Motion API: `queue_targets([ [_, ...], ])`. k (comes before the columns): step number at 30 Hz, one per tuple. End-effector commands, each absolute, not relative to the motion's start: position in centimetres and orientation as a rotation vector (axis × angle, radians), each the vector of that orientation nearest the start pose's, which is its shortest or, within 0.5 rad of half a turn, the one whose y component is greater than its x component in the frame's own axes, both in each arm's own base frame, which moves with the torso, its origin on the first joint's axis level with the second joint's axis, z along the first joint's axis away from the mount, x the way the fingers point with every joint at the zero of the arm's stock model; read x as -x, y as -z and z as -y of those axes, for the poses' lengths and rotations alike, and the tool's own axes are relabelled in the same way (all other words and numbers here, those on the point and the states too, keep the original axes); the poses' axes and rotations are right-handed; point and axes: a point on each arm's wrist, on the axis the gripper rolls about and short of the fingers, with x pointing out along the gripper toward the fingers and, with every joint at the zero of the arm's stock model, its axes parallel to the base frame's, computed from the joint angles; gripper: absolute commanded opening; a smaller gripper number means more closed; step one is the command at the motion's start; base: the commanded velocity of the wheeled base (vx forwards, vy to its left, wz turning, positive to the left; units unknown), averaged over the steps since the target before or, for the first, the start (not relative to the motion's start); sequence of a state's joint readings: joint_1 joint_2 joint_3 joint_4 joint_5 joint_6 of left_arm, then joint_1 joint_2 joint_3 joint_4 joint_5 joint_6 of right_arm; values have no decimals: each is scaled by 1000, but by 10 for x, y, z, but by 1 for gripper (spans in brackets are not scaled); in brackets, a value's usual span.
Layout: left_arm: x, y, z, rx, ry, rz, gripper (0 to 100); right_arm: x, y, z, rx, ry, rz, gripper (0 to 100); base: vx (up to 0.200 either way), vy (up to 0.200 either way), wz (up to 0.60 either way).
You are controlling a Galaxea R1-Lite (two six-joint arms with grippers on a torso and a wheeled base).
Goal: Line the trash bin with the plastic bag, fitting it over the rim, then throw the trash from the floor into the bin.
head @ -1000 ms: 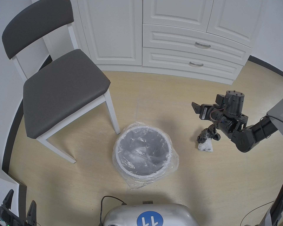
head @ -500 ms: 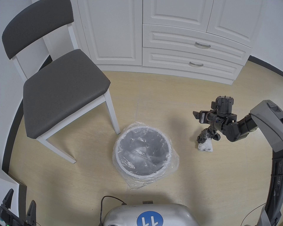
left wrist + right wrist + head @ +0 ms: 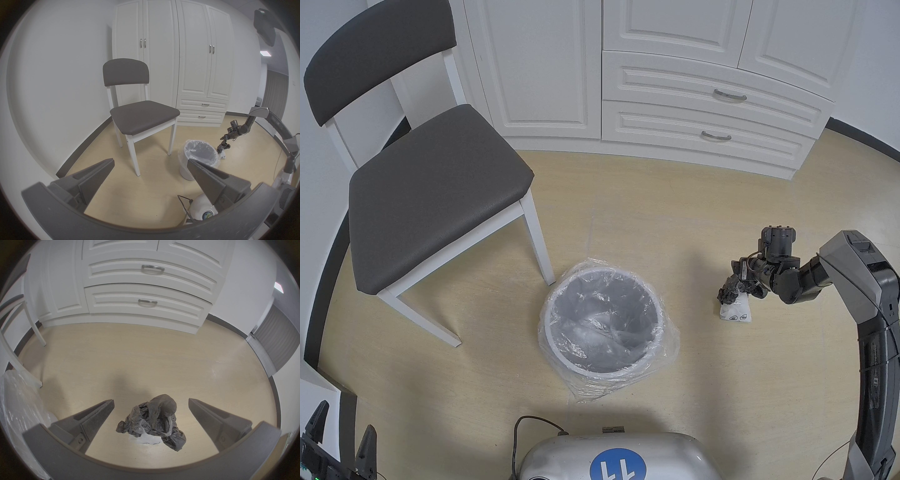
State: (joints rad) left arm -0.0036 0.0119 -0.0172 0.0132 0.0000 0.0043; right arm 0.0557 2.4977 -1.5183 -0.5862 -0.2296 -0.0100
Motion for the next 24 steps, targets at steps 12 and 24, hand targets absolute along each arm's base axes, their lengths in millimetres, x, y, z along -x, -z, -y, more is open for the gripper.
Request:
queue_targets([
  [12,23,-76,0,-5,3,-8,100,-478,-78,-10,47,196,-334,100,0,0,0],
  [24,23,-76,0,-5,3,-8,100,-479,-66,-12,56,184,-406,100,0,0,0],
])
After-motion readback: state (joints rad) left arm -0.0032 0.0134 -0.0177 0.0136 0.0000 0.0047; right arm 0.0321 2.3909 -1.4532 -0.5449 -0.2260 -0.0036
